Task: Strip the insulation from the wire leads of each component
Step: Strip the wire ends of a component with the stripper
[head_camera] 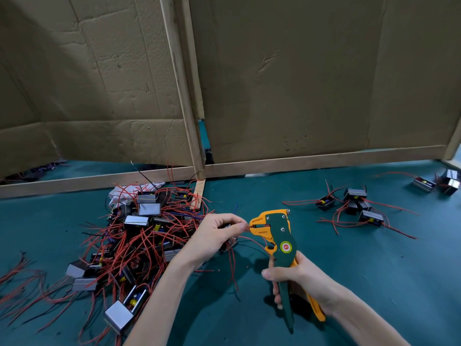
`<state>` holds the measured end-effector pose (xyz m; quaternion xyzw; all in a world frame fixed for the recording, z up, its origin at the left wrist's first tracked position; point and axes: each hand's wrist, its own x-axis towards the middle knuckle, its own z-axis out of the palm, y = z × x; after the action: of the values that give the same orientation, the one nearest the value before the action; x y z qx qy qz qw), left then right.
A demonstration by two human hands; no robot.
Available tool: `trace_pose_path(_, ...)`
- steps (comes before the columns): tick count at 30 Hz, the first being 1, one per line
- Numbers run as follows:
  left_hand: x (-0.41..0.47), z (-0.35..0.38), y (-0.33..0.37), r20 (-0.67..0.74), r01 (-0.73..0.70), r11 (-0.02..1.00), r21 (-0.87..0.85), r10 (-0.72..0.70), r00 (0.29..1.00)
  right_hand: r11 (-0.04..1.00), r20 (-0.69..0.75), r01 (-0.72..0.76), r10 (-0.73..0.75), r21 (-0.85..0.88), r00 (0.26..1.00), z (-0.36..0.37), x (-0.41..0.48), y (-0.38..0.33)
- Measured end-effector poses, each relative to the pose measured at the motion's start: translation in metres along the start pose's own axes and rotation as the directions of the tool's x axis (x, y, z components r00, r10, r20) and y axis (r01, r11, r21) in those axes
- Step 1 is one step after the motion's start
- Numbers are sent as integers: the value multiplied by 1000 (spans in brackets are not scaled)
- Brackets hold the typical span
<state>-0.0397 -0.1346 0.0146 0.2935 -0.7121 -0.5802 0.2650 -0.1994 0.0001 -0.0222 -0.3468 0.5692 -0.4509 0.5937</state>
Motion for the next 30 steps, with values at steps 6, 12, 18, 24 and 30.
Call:
trace_pose_path(6,5,5,-9,-109,82,997,0,-82,991,990,13,-29,27,141,1000,7,5,1)
trace_pose_path(12,8,5,-13,-197,32,998,50,-22,980,966,161,-54,13,254,987,-3,10,-1)
trace_pose_path(18,11,9,-10,-277,20,1000,-14,-23,961,949,167,-107,58,297,984,-12,18,-1)
trace_pose_path(24,12,23,29,-484,-190,981,-45,145,863,929,220,-171,100,329,970,-13,26,0)
trace_pose_path(30,55,147,77,-163,-101,987,123,121,979,902,161,-151,92,405,983,-13,29,4)
